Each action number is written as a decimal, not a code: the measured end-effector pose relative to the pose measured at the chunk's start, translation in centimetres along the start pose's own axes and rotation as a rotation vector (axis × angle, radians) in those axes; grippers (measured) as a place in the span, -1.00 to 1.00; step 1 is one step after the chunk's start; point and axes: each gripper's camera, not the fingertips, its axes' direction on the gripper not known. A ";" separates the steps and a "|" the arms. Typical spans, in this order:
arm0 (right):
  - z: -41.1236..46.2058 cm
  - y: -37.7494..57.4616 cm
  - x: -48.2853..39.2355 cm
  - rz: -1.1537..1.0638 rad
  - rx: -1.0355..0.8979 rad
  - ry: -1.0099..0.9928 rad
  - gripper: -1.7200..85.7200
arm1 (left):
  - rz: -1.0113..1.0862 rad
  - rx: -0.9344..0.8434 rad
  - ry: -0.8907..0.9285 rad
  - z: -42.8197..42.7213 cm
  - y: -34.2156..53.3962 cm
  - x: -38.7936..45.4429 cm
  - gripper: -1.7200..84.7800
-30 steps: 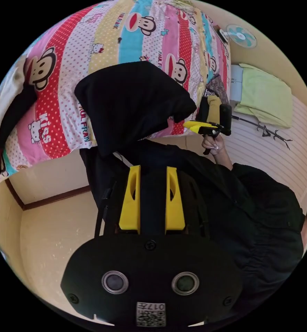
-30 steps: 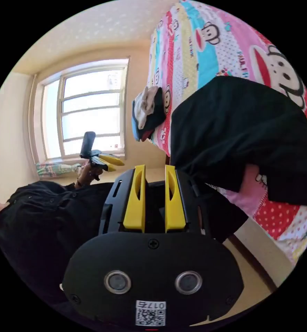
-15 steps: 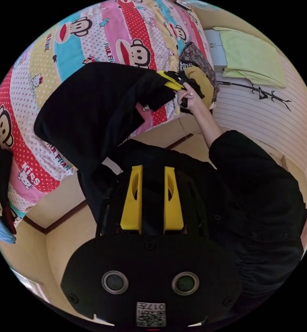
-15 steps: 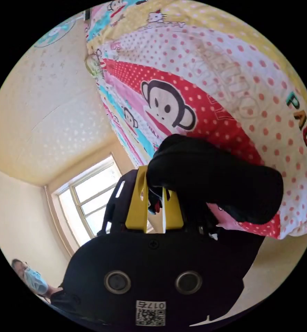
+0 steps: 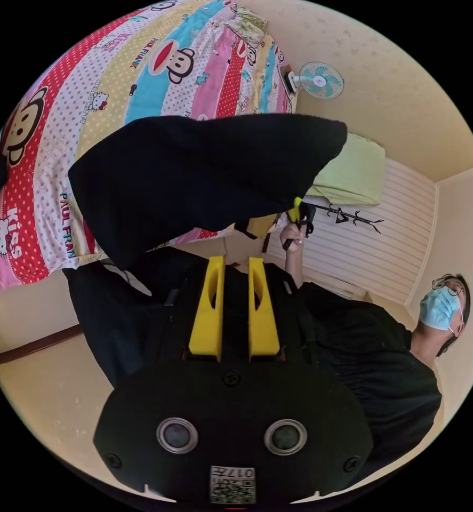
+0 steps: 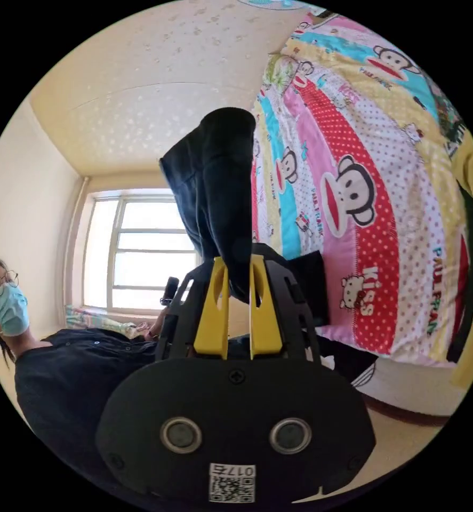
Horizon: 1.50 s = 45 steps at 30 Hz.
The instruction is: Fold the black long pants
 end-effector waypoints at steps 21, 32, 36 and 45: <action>31.7 -27.6 3.7 0.327 -0.320 0.870 -0.54 | -0.183 0.042 0.060 -2.7 -2.9 -3.6 -0.78; 23.7 -16.1 -5.8 -0.293 -0.099 1.031 -0.89 | -0.185 0.108 0.113 -8.7 -3.6 -7.2 -0.78; 16.5 -8.1 -2.0 -0.057 0.020 1.029 -0.91 | -0.131 0.012 0.077 -9.3 -6.7 -8.1 -0.78; 11.6 1.1 15.4 0.568 0.350 0.462 -0.79 | 0.265 -0.427 -0.124 3.0 -23.7 -2.2 -0.71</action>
